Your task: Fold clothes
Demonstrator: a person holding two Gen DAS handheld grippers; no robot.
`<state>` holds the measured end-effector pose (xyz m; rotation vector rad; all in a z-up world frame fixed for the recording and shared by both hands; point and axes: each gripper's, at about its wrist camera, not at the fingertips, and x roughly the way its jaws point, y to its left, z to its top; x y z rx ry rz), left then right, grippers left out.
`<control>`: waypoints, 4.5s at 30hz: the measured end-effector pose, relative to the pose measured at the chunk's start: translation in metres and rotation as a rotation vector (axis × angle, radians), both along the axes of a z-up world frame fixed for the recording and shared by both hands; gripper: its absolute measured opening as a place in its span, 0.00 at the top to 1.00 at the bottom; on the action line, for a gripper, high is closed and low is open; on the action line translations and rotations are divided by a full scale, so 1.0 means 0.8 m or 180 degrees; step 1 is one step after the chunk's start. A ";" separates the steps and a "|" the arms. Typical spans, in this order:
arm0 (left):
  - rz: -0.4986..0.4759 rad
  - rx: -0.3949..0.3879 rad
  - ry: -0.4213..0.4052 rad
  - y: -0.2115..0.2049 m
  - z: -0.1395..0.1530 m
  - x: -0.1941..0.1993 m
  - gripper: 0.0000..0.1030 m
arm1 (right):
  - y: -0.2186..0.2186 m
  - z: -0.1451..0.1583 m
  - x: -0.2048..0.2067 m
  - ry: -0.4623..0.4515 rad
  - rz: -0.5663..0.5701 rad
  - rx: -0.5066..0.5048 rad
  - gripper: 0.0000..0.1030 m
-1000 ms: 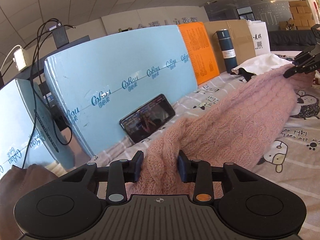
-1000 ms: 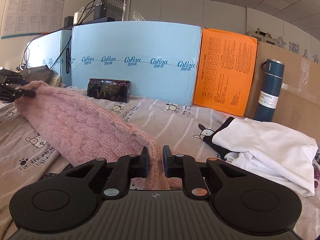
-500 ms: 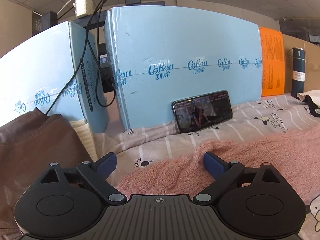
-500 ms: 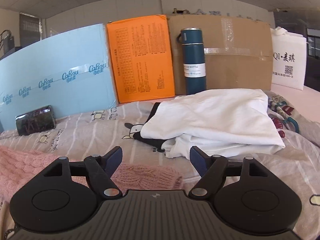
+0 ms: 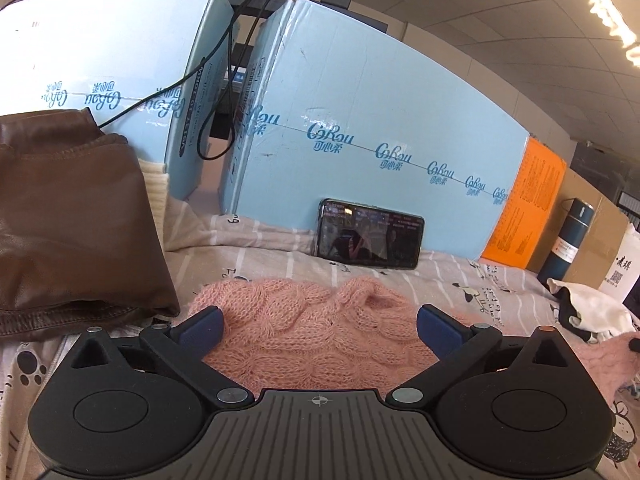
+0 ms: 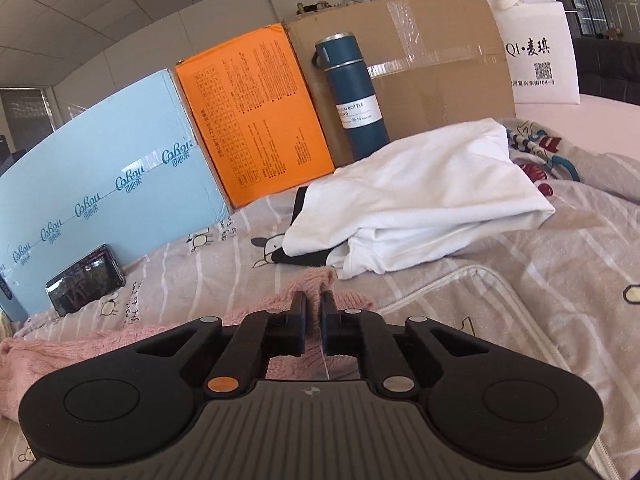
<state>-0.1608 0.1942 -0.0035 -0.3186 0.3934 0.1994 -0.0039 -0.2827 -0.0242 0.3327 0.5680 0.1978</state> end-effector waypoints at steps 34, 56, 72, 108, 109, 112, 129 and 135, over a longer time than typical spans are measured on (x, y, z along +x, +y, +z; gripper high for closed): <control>-0.0068 -0.0133 -0.0030 0.000 0.004 -0.007 0.00 | 0.022 -0.001 0.015 0.0785 -0.0308 0.1135 0.14; -0.0059 -0.0194 -0.0146 0.004 0.007 -0.011 0.00 | 0.035 0.059 -0.043 -0.0670 -0.0944 0.0499 0.88; -0.0059 -0.0211 -0.0182 0.004 0.005 -0.013 0.00 | 0.198 0.049 -0.060 -0.0759 0.0635 -0.0165 0.74; 0.0127 -0.0119 0.0087 0.006 -0.006 -0.004 0.00 | 0.141 0.023 -0.077 -0.0871 -0.0107 0.1125 0.03; 0.0192 -0.0121 0.0122 0.008 -0.006 -0.004 0.00 | 0.130 0.022 -0.076 -0.0755 -0.0387 0.1041 0.03; 0.0320 -0.0217 0.0202 0.017 -0.008 -0.004 0.00 | 0.107 0.012 -0.070 -0.0404 -0.0652 0.1110 0.03; -0.0165 -0.0129 0.0472 -0.007 -0.025 0.016 0.00 | 0.164 -0.018 -0.053 -0.0060 0.0157 0.0626 0.57; -0.0256 -0.0166 0.0324 -0.008 -0.020 0.010 0.00 | 0.165 -0.003 -0.070 -0.0397 0.0274 0.0585 0.70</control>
